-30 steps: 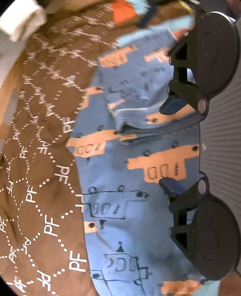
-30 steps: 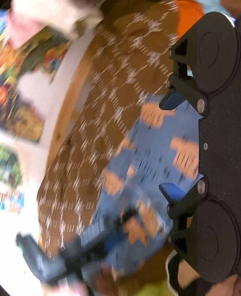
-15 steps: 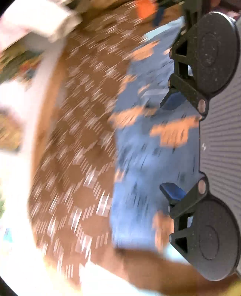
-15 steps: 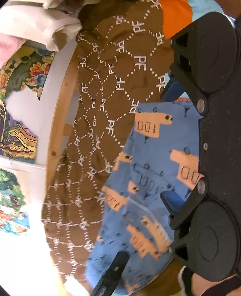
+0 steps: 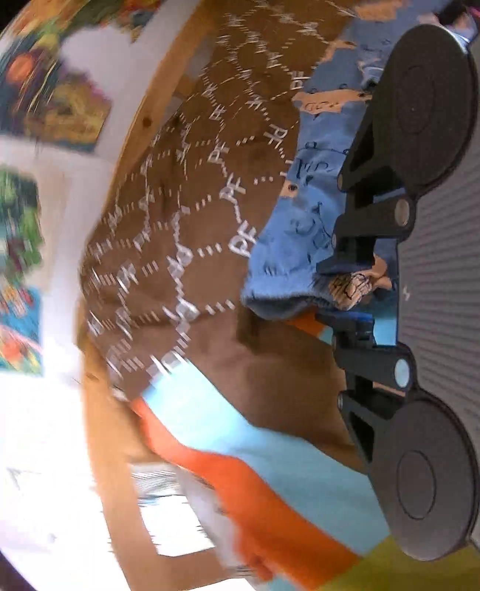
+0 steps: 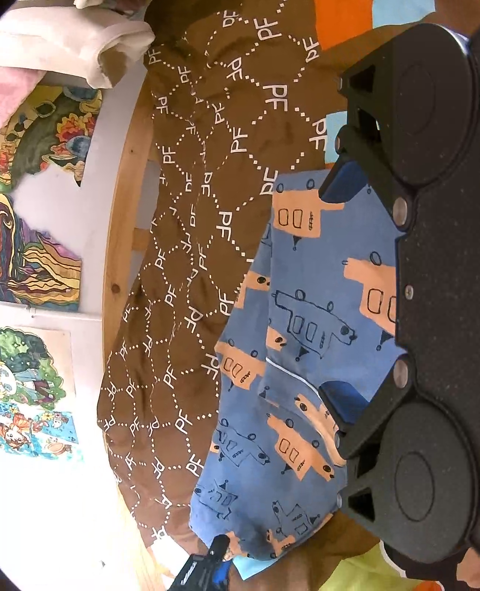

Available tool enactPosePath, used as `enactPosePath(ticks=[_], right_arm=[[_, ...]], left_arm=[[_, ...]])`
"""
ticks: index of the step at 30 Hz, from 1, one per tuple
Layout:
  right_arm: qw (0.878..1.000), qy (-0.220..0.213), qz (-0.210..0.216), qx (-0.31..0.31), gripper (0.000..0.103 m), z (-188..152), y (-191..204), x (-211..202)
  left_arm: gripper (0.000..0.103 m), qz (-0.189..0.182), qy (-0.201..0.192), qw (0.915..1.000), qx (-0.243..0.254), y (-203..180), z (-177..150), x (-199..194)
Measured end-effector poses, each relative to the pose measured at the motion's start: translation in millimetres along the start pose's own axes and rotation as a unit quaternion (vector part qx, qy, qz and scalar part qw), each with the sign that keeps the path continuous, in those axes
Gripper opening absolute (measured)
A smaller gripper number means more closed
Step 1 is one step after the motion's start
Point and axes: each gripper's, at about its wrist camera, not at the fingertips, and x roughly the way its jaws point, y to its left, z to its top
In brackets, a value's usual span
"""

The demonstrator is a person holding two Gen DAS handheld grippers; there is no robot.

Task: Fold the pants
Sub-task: 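Grasp the elastic waistband with the left gripper and lift it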

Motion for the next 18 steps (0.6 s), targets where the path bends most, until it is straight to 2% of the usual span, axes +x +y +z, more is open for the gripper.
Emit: enactPosePath(ticks=[2, 5, 7, 14, 16, 18], right_arm=[[1.000, 0.002, 0.000, 0.002, 0.102, -0.1, -0.1, 0.8], [1.000, 0.006, 0.003, 0.008, 0.102, -0.7, -0.6, 2.0], [1.000, 0.008, 0.005, 0.009, 0.102, -1.2, 0.3, 2.1], [1.000, 0.009, 0.010, 0.006, 0.102, -1.8, 2.7, 1.0], [1.000, 0.009, 0.011, 0.006, 0.102, -1.4, 2.6, 1.8], [1.000, 0.010, 0.011, 0.005, 0.102, -1.9, 2.9, 2.6]], left_arm=[[0.021, 0.024, -0.025, 0.9966, 0.075, -24.9, -3.7, -7.3], [0.020, 0.045, -0.051, 0.9783, 0.196, -61.2, -18.1, -10.9], [0.020, 0.044, -0.052, 0.9710, 0.229, -74.2, -23.3, -10.3], [0.024, 0.063, -0.039, 0.9723, 0.222, -65.6, -21.1, 2.5], [0.034, 0.064, -0.031, 0.9741, 0.215, -60.6, -22.6, 2.4], [0.047, 0.061, -0.019, 0.9805, 0.186, -50.7, -20.9, 1.7]])
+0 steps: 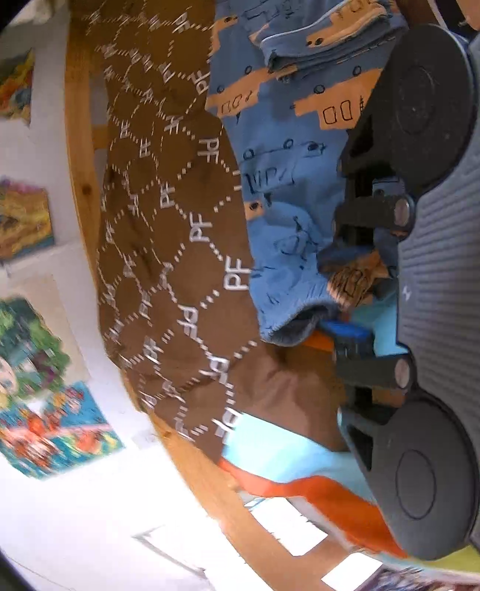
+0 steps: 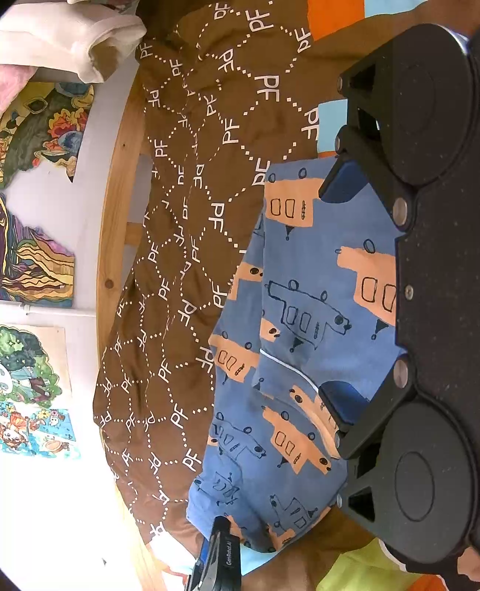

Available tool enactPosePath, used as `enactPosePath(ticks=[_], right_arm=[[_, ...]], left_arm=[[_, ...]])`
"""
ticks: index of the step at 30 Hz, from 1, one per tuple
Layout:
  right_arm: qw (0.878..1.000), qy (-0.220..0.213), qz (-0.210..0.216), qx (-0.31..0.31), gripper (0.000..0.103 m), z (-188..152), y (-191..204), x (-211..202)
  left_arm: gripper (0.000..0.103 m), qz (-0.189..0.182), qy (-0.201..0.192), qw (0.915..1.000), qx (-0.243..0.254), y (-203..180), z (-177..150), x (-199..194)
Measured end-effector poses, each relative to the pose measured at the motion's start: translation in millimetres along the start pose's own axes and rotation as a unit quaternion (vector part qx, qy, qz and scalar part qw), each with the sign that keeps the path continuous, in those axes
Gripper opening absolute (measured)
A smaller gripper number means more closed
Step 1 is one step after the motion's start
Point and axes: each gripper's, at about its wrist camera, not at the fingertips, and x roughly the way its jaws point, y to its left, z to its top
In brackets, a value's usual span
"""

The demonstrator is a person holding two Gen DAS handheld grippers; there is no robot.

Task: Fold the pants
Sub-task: 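Grasp the elastic waistband with the left gripper and lift it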

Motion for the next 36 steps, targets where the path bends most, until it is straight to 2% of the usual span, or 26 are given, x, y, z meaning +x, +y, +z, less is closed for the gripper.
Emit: enactPosePath(ticks=[1, 5, 9, 11, 12, 14, 16, 20, 23, 25, 30, 36], right_arm=[[1.000, 0.002, 0.000, 0.000, 0.102, -0.5, 0.1, 0.5], [1.000, 0.006, 0.000, 0.001, 0.102, -1.8, 0.9, 2.4], [1.000, 0.011, 0.000, 0.000, 0.102, -3.8, 1.0, 5.9], [1.000, 0.017, -0.001, -0.001, 0.102, -6.1, 1.5, 9.6], [1.000, 0.021, -0.001, -0.002, 0.102, -7.3, 1.7, 11.5], [1.000, 0.025, -0.001, -0.004, 0.102, -9.2, 3.0, 14.3], [1.000, 0.027, -0.001, -0.008, 0.102, -9.5, 4.8, 15.2], [1.000, 0.019, -0.002, -0.009, 0.102, -6.9, 4.9, 11.3], [1.000, 0.015, -0.003, -0.011, 0.102, -2.9, 2.3, 8.8], [1.000, 0.005, -0.005, -0.015, 0.102, 3.2, -3.9, 3.5], [1.000, -0.014, -0.010, 0.004, 0.102, 18.9, -37.1, -11.8], [0.997, -0.003, -0.075, 0.013, 0.102, 22.9, -99.2, -29.5]], left_arm=[[0.052, -0.007, 0.007, 0.9998, -0.015, 4.3, -0.5, 1.8], [0.053, -0.039, 0.050, 0.9949, -0.079, 25.0, -3.0, 17.0], [0.053, -0.092, 0.054, 0.9808, -0.163, 51.6, -5.6, 23.8], [0.038, -0.111, 0.061, 0.9734, -0.191, 60.8, -7.2, 28.0], [0.024, -0.116, 0.070, 0.9700, -0.202, 64.1, -7.8, 30.4], [0.020, -0.120, 0.078, 0.9646, -0.222, 68.0, -7.8, 30.8], [0.018, -0.114, 0.073, 0.9645, -0.227, 66.9, -3.5, 25.2], [0.017, -0.118, 0.040, 0.9739, -0.190, 50.2, 12.4, 0.5], [0.017, -0.140, -0.004, 0.9796, -0.144, 31.1, 28.0, -25.0], [0.017, -0.163, -0.031, 0.9801, -0.109, 15.8, 39.4, -41.0], [0.017, -0.223, -0.074, 0.9718, -0.025, -34.3, 59.2, -69.2], [0.017, -0.310, -0.079, 0.9456, 0.062, -108.7, 65.9, -79.2]])
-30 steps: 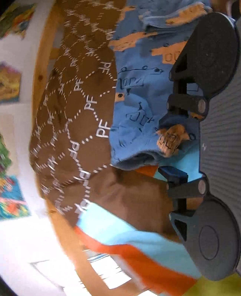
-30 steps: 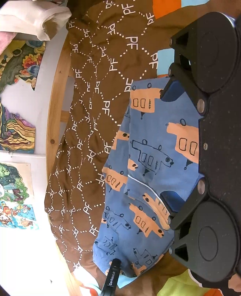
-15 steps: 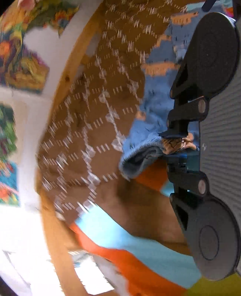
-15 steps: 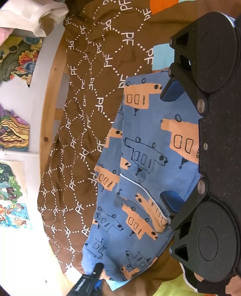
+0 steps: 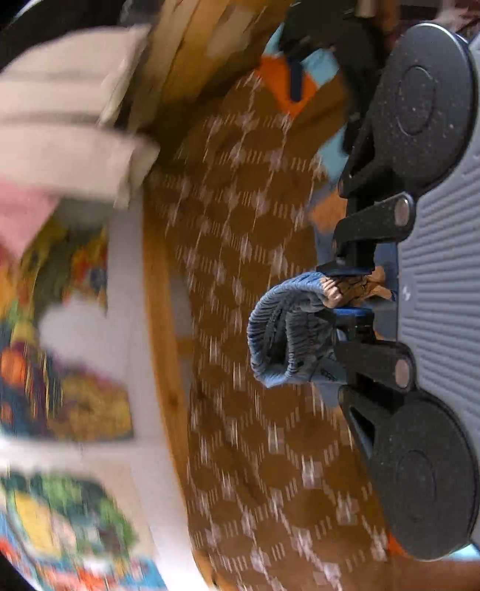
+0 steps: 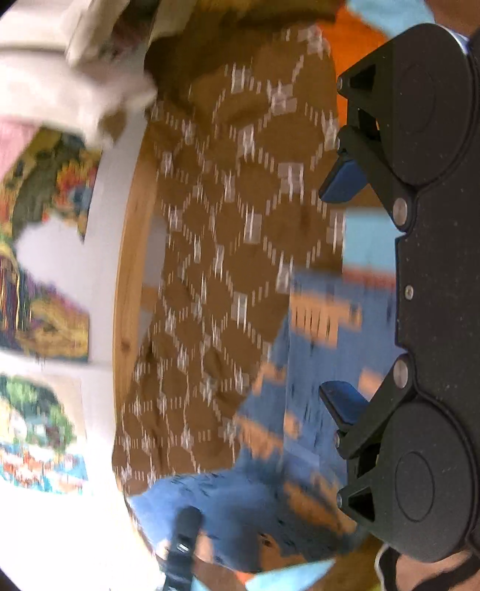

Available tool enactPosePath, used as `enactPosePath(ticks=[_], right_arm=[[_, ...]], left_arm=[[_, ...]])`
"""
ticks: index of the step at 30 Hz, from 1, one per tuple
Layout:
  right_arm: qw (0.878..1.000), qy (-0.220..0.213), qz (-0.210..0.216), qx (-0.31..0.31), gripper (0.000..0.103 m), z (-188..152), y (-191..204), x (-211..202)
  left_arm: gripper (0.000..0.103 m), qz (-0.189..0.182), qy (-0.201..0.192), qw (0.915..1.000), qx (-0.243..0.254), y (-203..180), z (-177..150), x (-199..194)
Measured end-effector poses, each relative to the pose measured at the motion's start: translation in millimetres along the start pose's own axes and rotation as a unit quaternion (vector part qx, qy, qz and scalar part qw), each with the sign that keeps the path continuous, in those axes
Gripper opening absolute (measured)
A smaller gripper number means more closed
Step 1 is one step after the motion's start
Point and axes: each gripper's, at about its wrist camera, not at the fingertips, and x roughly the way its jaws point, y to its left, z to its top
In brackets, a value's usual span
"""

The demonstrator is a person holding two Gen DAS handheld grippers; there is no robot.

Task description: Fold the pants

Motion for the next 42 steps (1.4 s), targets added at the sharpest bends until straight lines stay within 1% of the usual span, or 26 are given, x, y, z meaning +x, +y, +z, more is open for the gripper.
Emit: enactPosePath(ticks=[3, 4, 5, 6, 7, 8, 9, 11, 14, 17, 18, 20, 21, 22, 23, 25, 27, 28, 29, 33, 34, 35, 37, 38, 40, 42], right_arm=[[0.999, 0.003, -0.032, 0.022, 0.102, -2.3, -28.9, -2.0], [0.999, 0.004, -0.038, 0.030, 0.102, -4.2, -37.0, -2.6], [0.998, 0.006, -0.045, 0.040, 0.102, -6.0, -44.9, -2.5], [0.998, 0.008, -0.049, 0.049, 0.102, -8.4, -50.2, -1.7], [0.997, 0.010, -0.048, 0.057, 0.102, -9.9, -54.1, -1.1], [0.997, 0.011, -0.045, 0.066, 0.102, -11.3, -56.9, -1.0], [0.996, 0.012, -0.038, 0.075, 0.102, -12.0, -58.6, -0.4], [0.996, 0.009, -0.018, 0.083, 0.102, -12.0, -57.4, -0.3], [0.995, 0.005, 0.040, 0.094, 0.102, -9.7, -47.6, 1.1], [0.989, 0.008, 0.105, 0.106, 0.101, -7.2, -35.1, 9.2], [0.986, 0.011, 0.128, 0.107, 0.100, -5.7, -29.9, 13.8], [0.980, 0.023, 0.168, 0.107, 0.091, -3.5, -19.2, 25.6], [0.977, 0.029, 0.182, 0.107, 0.089, -2.4, -13.4, 32.0], [0.976, 0.032, 0.189, 0.106, 0.085, -1.5, -9.0, 38.6], [0.976, 0.036, 0.190, 0.103, 0.081, -1.2, -5.0, 45.6], [0.977, 0.044, 0.189, 0.093, 0.078, -0.2, 0.0, 56.1], [0.976, 0.052, 0.193, 0.089, 0.075, 0.2, 2.9, 67.4], [0.974, 0.056, 0.198, 0.092, 0.071, 0.1, 2.5, 73.5], [0.973, 0.060, 0.201, 0.099, 0.065, -0.3, 1.1, 79.1], [0.965, 0.069, 0.210, 0.141, 0.056, -3.7, -9.0, 92.9], [0.964, 0.070, 0.212, 0.145, 0.049, -3.8, -9.5, 94.3], [0.963, 0.071, 0.216, 0.147, 0.040, -3.9, -9.3, 94.4], [0.963, 0.070, 0.216, 0.148, 0.037, -3.9, -7.5, 93.1], [0.963, 0.067, 0.216, 0.145, 0.031, -3.3, -6.5, 91.7], [0.962, 0.062, 0.218, 0.151, 0.024, -2.0, -6.4, 88.8], [0.960, 0.053, 0.222, 0.161, 0.022, 2.2, -9.2, 83.4]], left_arm=[[0.020, -0.032, 0.026, 0.9983, 0.041, -33.9, -4.8, 24.3], [0.024, -0.046, 0.039, 0.9966, 0.056, -43.7, -8.5, 32.9], [0.028, -0.051, 0.044, 0.9954, 0.069, -50.2, -12.9, 38.0], [0.042, -0.052, 0.042, 0.9945, 0.080, -55.4, -18.8, 40.4], [0.053, -0.053, 0.039, 0.9940, 0.088, -58.5, -24.7, 40.9], [0.055, -0.054, 0.038, 0.9936, 0.091, -60.0, -29.6, 40.2], [0.058, -0.058, 0.041, 0.9929, 0.096, -60.8, -34.5, 39.3], [0.059, -0.056, 0.050, 0.9911, 0.110, -59.9, -45.7, 38.4], [0.060, -0.039, 0.069, 0.9873, 0.138, -56.1, -61.8, 38.8], [0.059, -0.027, 0.090, 0.9837, 0.153, -51.7, -74.8, 46.4], [0.059, -0.027, 0.094, 0.9830, 0.155, -50.5, -76.5, 45.3], [0.057, -0.034, 0.101, 0.9819, 0.156, -48.9, -78.0, 49.4], [0.052, -0.037, 0.102, 0.9815, 0.158, -49.4, -79.1, 49.1], [0.047, -0.040, 0.103, 0.9807, 0.161, -49.8, -79.1, 50.1], [0.045, -0.042, 0.102, 0.9797, 0.167, -51.2, -78.9, 50.5], [0.030, -0.048, 0.101, 0.9772, 0.180, -53.6, -79.3, 51.5], [0.021, -0.055, 0.097, 0.9762, 0.186, -55.5, -79.1, 49.0], [0.018, -0.057, 0.096, 0.9762, 0.186, -54.8, -78.9, 48.8], [0.017, -0.059, 0.095, 0.9764, 0.185, -54.0, -79.4, 48.0], [0.012, -0.066, 0.093, 0.9778, 0.176, -50.7, -80.5, 47.3], [0.010, -0.066, 0.093, 0.9782, 0.174, -50.1, -80.1, 47.7], [0.010, -0.067, 0.092, 0.9786, 0.171, -50.0, -79.8, 47.3], [0.007, -0.067, 0.091, 0.9799, 0.164, -48.7, -78.8, 46.4], [0.007, -0.068, 0.088, 0.9806, 0.162, -47.9, -78.2, 45.4], [0.005, -0.070, 0.084, 0.9819, 0.155, -46.4, -76.1, 42.5], [0.005, -0.072, 0.080, 0.9837, 0.144, -44.5, -71.1, 37.0]])
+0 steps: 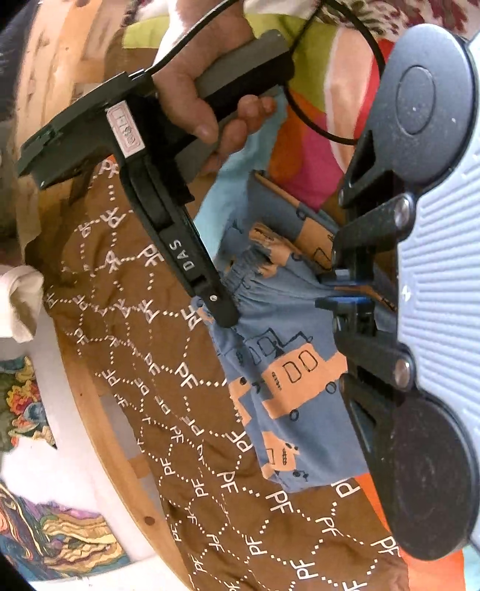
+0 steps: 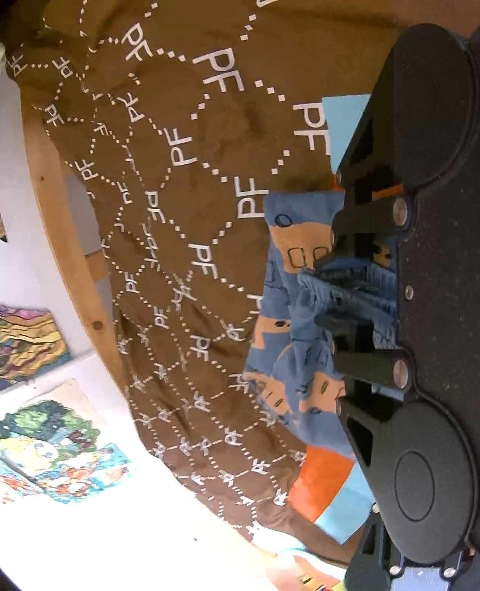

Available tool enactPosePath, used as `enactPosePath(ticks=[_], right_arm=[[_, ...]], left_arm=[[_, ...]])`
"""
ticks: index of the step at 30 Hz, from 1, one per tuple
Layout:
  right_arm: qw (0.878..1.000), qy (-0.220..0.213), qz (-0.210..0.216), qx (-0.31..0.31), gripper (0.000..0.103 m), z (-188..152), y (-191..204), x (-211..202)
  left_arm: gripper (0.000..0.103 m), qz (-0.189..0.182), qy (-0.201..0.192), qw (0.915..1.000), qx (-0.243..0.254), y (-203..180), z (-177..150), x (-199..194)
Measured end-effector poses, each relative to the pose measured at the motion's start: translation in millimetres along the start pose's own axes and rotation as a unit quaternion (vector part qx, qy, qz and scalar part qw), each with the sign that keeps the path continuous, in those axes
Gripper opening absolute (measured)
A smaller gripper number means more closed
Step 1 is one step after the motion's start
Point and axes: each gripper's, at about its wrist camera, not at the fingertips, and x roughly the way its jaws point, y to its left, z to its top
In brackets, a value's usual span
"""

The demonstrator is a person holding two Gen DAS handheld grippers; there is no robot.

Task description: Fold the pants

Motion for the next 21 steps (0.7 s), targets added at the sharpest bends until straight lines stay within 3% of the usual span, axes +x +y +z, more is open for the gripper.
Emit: enactPosePath(ticks=[6, 10, 14, 17, 18, 20, 21], right_arm=[[1.000, -0.021, -0.009, -0.010, 0.021, 15.0, 5.6, -25.6], [0.999, 0.000, -0.042, -0.025, 0.024, 11.2, 0.3, -24.5], [0.995, 0.021, -0.078, -0.061, 0.032, -2.2, -2.0, -13.0], [0.993, 0.022, -0.089, -0.074, 0.038, -6.8, -0.7, -12.2], [0.993, 0.020, -0.092, -0.073, 0.041, -7.1, -0.9, -13.7], [0.991, 0.017, -0.111, -0.071, 0.066, -7.9, -0.1, -17.3], [0.989, 0.013, -0.126, -0.073, 0.071, -8.7, 0.5, -20.9]], left_arm=[[0.005, -0.016, -0.020, 0.9996, -0.010, -5.6, 13.3, -12.2], [0.005, -0.016, -0.001, 0.9996, 0.021, -19.0, 11.0, 4.1], [0.007, -0.021, 0.014, 0.9992, 0.030, -23.1, 2.2, 16.8], [0.010, -0.030, 0.013, 0.9994, 0.009, -18.4, 0.0, 13.8], [0.015, -0.037, 0.012, 0.9992, -0.007, -14.5, -0.4, 10.2], [0.033, -0.050, 0.010, 0.9979, -0.041, -5.4, 0.0, 2.3], [0.050, -0.050, 0.003, 0.9968, -0.063, 0.1, 0.6, -3.9]])
